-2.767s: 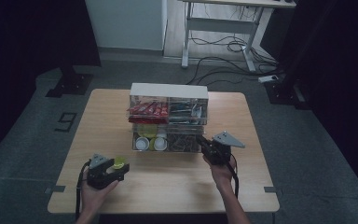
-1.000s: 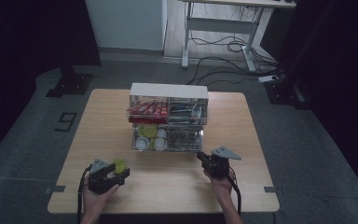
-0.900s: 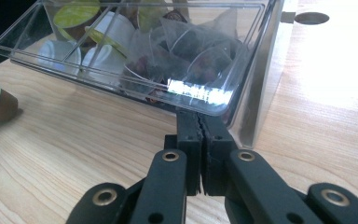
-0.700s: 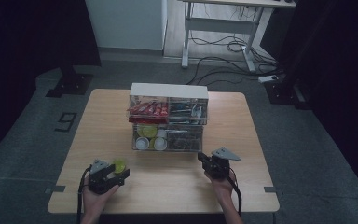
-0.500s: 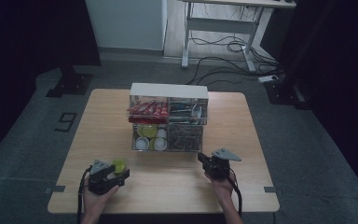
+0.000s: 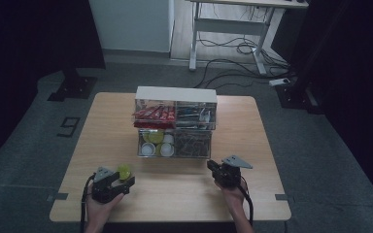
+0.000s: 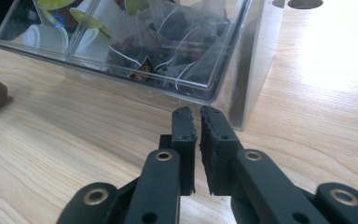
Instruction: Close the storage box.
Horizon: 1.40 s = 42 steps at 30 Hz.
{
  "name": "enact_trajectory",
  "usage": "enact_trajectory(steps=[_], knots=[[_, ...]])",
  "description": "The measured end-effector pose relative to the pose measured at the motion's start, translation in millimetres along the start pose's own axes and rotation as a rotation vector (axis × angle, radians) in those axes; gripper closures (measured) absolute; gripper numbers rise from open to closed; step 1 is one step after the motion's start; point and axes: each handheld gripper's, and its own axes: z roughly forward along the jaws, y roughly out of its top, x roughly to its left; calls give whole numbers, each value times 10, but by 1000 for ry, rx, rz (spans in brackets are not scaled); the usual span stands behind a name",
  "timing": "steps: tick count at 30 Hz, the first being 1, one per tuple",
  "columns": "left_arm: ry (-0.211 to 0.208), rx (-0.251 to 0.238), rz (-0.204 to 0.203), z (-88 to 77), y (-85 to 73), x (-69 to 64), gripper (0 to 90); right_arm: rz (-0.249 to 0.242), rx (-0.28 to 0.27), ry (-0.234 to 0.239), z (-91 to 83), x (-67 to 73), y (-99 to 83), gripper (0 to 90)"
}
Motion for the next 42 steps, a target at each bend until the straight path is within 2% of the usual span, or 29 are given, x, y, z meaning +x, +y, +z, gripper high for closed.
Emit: enact_trajectory(steps=[4,9,13,16,20,29,31,36,42], knots=[[2,4,5,1,-6,-4,291,0,3,-3,-22,-16,-25,800],[3,20,17,16,-47,-14,291,-26,17,-26,-80,-60,-85,625],[4,28,25,7,-75,-24,291,-25,31,-14,-132,-99,-127,566],[9,34,35,5,-94,-35,291,-28,31,-10,-169,-109,-155,557],[19,52,57,0,-139,-47,290,-22,16,-15,-316,-169,-197,537],[25,46,61,-42,-159,-28,290,-7,16,-45,-497,-290,-328,509],[28,45,59,-56,-160,-18,290,11,22,-58,-556,-368,-404,507],[30,36,53,-75,-156,0,290,18,35,-86,-628,-468,-491,505],[34,36,53,-94,-163,6,290,13,43,-93,-631,-499,-506,501]])
